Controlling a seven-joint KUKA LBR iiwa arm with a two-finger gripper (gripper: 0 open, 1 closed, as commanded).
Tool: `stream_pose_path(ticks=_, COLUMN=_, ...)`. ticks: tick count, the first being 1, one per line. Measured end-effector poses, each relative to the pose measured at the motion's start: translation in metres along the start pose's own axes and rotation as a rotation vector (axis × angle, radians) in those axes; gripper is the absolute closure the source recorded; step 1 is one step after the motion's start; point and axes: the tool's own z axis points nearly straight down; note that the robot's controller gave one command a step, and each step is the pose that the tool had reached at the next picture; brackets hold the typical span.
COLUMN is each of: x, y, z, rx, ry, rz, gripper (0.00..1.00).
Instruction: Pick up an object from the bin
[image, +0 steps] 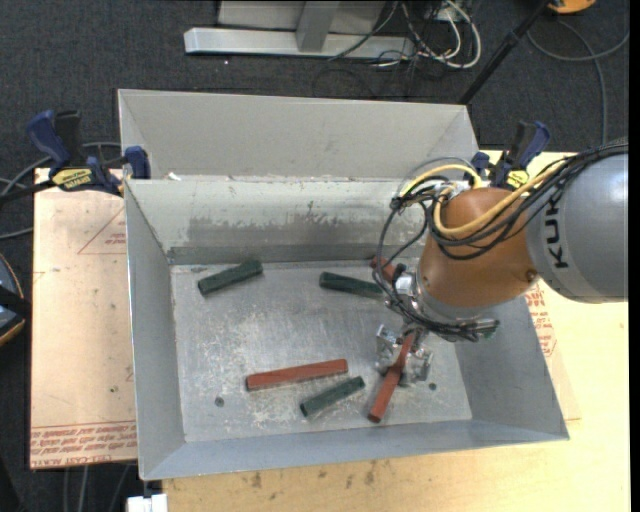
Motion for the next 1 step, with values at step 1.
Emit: stream_pose_path(ticks=1, x=-0.0083, y=-0.0008, z=-0.1575, rx=0.001, ry=0.001, rz=-0.005, gripper=1.0)
